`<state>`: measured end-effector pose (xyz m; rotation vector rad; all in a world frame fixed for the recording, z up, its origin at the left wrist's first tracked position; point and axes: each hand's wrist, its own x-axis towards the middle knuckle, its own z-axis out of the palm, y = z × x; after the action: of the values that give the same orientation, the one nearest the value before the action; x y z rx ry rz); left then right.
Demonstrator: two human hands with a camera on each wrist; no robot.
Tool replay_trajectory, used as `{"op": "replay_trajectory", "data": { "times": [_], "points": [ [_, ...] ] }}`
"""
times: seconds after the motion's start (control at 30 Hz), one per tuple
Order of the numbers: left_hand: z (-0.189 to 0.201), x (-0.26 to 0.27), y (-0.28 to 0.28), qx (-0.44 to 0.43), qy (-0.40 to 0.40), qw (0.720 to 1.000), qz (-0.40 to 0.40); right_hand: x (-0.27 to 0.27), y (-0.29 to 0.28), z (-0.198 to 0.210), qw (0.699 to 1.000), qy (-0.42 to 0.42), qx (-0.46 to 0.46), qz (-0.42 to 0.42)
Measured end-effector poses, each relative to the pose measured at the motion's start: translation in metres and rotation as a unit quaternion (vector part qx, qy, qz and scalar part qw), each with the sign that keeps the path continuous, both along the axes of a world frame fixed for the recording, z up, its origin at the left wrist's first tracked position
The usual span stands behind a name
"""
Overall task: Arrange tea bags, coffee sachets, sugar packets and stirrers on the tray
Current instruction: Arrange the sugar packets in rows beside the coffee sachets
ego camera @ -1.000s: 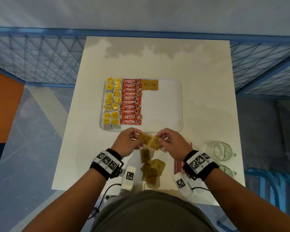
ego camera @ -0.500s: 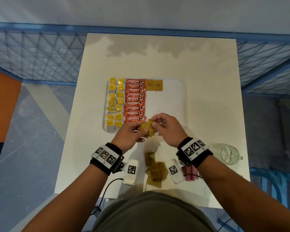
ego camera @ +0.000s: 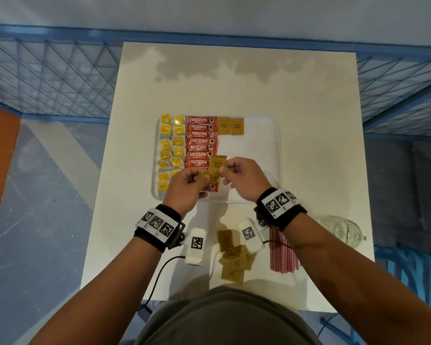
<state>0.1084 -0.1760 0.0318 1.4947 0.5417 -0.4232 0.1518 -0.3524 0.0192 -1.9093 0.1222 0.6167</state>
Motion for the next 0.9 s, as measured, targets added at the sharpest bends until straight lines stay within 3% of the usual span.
{"op": "replay_trajectory", "data": {
  "times": [0.2,0.4,0.6,0.9],
  "points": [
    [-0.008,0.009,0.009,0.008,0.028,0.999,0.024,0.054,-0.007,-0.021,0.994,-0.019,-0.081,-0.069],
    [-0.012,0.006,0.014,0.029,0.042,0.998,0.027,0.090,-0.004,-0.040,0.983,0.004,-0.175,-0.058],
    [-0.014,0.006,0.015,0.038,0.057,0.997,0.031,0.103,0.004,-0.048,0.969,0.029,-0.242,-0.031],
    [-0.008,0.010,0.011,0.031,0.063,0.996,0.057,0.104,0.012,-0.048,0.963,0.040,-0.266,-0.032]
  ]
}}
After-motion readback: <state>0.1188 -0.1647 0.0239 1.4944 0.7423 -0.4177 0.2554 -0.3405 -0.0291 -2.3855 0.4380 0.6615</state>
